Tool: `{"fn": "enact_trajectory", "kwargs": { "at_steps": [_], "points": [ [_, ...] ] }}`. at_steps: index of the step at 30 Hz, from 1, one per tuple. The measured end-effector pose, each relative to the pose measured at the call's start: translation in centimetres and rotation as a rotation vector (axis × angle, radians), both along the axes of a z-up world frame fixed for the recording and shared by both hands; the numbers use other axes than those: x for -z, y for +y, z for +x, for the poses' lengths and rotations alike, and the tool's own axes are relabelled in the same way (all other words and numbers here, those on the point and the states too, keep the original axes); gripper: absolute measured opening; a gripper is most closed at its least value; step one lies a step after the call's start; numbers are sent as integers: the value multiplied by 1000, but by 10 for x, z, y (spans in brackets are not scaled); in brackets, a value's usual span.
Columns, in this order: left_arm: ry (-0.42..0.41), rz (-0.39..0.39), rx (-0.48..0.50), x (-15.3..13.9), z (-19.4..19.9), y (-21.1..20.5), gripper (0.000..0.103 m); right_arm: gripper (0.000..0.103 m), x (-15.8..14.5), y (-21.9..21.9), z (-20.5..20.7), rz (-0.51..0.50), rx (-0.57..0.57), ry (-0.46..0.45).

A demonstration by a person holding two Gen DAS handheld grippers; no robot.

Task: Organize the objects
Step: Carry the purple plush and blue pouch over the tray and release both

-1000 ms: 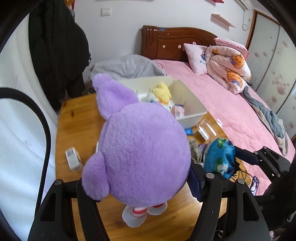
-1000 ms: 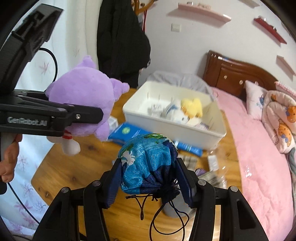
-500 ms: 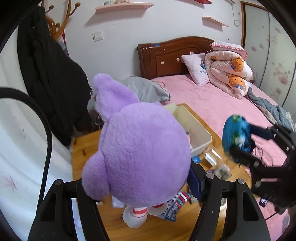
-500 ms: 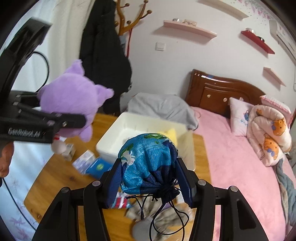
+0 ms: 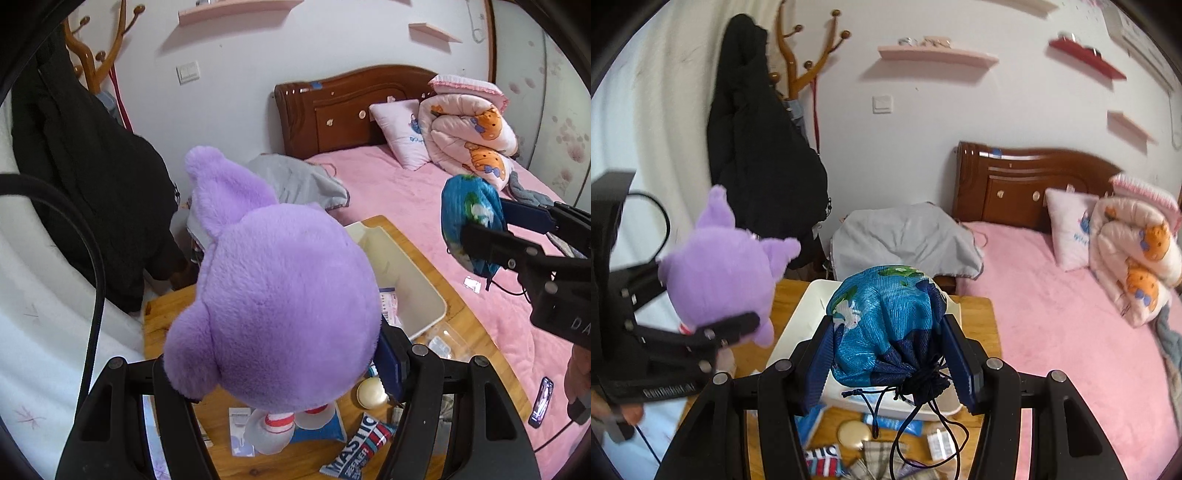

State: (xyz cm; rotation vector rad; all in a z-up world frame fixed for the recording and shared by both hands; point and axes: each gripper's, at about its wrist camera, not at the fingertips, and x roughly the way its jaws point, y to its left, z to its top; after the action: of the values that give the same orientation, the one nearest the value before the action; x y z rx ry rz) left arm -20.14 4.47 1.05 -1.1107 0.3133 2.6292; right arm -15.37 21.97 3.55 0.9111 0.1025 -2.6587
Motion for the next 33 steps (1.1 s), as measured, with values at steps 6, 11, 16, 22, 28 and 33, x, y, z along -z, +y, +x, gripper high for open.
{"fn": "enact_trajectory", "kwargs": {
  "at_steps": [6, 11, 16, 22, 28, 33],
  "points": [
    [-69, 4, -31, 25, -24, 7, 72, 57, 14, 1, -37, -37, 37, -71],
    [-130, -12, -49, 52, -39, 16, 72, 58, 36, 1, -62, -66, 61, -155],
    [-166, -33, -51, 68, -44, 23, 72, 58, 60, 4, -84, -79, 97, -223],
    [-177, -56, -38, 76, -48, 30, 72, 58, 77, 5, -90, -74, 121, -261],
    [-184, -71, -37, 80, -53, 32, 73, 58, 86, 8, -95, -84, 137, -295],
    [-195, -82, -40, 84, -59, 33, 73, 59, 92, 7, -99, -79, 147, -308]
  ]
}}
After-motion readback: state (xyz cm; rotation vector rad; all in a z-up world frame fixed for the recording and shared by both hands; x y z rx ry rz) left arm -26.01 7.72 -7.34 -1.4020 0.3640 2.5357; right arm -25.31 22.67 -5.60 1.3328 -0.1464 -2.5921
